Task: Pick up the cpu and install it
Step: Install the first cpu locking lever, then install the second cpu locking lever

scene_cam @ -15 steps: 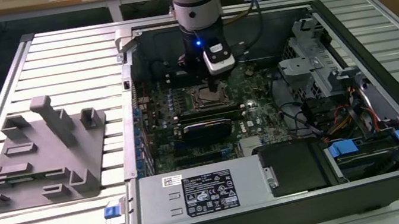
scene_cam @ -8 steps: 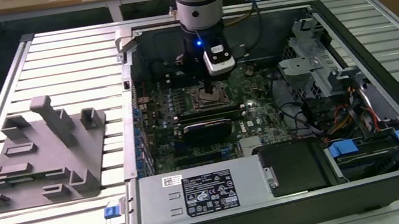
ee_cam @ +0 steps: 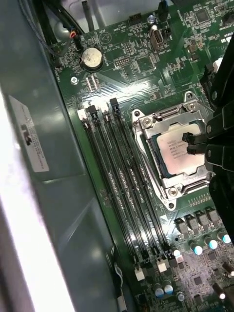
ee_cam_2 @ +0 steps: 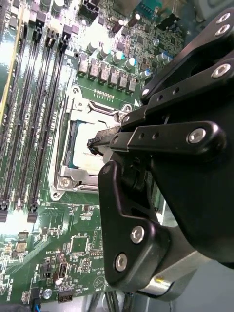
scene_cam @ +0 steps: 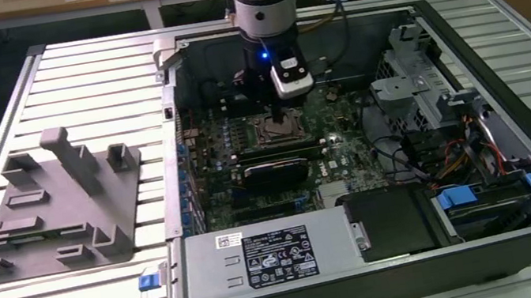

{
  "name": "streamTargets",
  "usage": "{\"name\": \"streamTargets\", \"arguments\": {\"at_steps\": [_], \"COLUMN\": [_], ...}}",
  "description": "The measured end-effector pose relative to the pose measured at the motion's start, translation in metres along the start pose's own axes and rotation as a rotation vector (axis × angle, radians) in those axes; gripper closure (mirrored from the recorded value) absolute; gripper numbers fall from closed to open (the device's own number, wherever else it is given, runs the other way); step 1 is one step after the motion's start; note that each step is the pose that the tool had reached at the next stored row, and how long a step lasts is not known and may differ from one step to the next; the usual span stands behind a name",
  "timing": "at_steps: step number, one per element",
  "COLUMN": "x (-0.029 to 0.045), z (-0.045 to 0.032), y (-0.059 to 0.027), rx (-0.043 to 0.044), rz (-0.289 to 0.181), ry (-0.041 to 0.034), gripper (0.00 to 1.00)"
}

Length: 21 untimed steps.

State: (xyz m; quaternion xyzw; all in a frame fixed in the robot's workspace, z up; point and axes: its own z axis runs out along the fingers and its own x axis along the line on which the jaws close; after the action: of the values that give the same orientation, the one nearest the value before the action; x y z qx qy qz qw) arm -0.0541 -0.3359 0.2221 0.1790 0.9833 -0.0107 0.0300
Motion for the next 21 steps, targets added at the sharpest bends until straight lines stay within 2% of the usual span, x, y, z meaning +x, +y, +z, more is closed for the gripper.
{"name": "streamTargets", "arguments": {"at_steps": [7, 21], "x": [-0.0007, -0.0016], "z": [-0.0103, -0.0109], "y": [-0.0001, -0.0018], "rx": [0.0001, -0.0013], "rz": [0.0, 0.0], "ry": [0.0, 0.0006], "gripper": [0.89, 0.89]}}
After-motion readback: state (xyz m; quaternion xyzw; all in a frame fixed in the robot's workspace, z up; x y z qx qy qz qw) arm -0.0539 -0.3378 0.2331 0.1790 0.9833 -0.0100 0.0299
